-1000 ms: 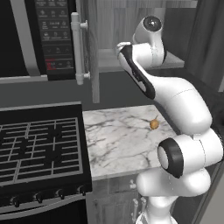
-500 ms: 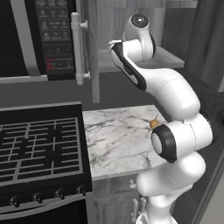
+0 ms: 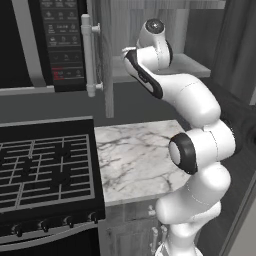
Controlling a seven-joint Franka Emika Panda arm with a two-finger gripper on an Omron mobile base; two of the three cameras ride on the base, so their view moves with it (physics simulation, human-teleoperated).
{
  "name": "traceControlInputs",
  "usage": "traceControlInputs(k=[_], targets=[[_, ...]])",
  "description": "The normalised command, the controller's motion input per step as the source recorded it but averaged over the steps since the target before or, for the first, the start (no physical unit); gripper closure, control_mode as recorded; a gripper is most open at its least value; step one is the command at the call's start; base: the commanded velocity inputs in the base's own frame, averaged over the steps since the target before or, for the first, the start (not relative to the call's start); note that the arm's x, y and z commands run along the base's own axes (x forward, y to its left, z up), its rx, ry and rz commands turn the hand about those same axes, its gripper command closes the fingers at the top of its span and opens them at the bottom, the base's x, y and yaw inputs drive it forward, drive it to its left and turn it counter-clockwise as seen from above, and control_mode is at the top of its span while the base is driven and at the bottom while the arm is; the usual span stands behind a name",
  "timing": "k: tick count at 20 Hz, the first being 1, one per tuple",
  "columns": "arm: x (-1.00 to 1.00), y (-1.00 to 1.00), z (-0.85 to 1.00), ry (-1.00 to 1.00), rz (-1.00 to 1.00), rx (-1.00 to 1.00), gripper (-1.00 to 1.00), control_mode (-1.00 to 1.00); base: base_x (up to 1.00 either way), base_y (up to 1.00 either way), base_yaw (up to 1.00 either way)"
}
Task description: Restock the canned food cabinet by taking the new fresh canned food from the counter and placing it in the cabinet. Then, take the old canned food from the cabinet and place it on the counter.
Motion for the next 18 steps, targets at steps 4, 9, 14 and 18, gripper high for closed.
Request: traceControlInputs(k=[4, 9, 14, 18], targets=[[0.23, 0.0, -0.11, 0.0, 0.0, 0.0, -1.0, -1.0, 0.0, 0.0, 0.0], [0.19, 0.0, -0.09, 0.0, 0.0, -0.01, -1.0, -1.0, 0.0, 0.0, 0.0], [0.24, 0.0, -0.07, 0.0, 0.0, -0.01, -1.0, -1.0, 0.0, 0.0, 0.0], [0.12, 0.0, -0.01, 0.0, 0.0, 0.0, 1.0, -1.0, 0.0, 0.0, 0.0]])
